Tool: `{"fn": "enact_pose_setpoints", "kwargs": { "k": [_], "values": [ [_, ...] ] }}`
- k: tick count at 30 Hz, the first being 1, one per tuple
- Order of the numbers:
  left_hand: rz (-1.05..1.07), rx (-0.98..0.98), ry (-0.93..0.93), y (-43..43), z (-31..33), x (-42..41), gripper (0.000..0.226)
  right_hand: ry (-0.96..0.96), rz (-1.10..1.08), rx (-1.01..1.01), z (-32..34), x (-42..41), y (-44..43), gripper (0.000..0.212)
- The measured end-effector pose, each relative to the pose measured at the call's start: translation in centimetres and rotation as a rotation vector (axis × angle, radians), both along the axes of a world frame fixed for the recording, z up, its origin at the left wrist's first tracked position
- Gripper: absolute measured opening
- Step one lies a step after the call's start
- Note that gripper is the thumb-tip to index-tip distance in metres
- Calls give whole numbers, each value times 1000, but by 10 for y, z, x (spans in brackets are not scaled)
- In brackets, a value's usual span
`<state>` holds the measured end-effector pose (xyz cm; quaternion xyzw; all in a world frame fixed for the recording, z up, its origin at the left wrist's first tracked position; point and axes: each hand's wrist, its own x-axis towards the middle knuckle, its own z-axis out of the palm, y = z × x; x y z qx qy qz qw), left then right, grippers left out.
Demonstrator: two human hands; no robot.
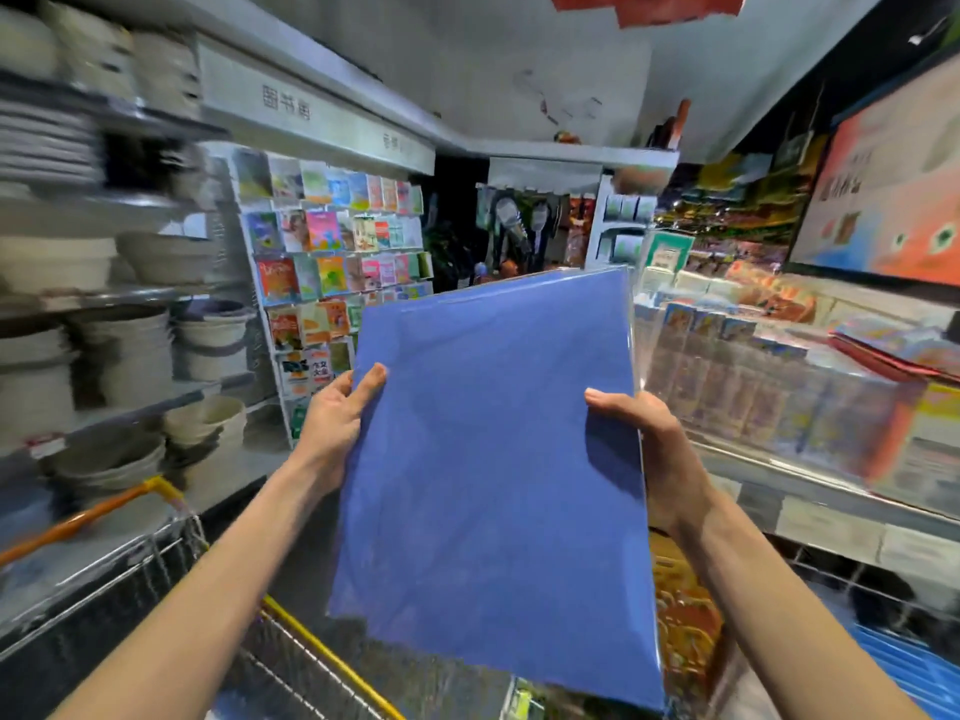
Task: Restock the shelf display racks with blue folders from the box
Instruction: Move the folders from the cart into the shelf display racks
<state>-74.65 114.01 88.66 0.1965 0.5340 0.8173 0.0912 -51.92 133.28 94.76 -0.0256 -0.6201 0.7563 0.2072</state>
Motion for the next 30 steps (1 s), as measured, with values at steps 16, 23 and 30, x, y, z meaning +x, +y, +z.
{"fn": "enact_pose_setpoints", "kwargs": {
  "k": [16, 23, 30],
  "values": [
    [530, -282, -133, -196, -88, -99, 25, -176, -171, 111, -66, -82, -33, 14],
    [651, -446, -237, -252, -212, -127, 14, -330, -140, 104, -120, -138, -83, 4],
    [592, -831, -379, -251, -337, -115, 26, -484, -71, 130, -183, -176, -131, 1]
  ]
}}
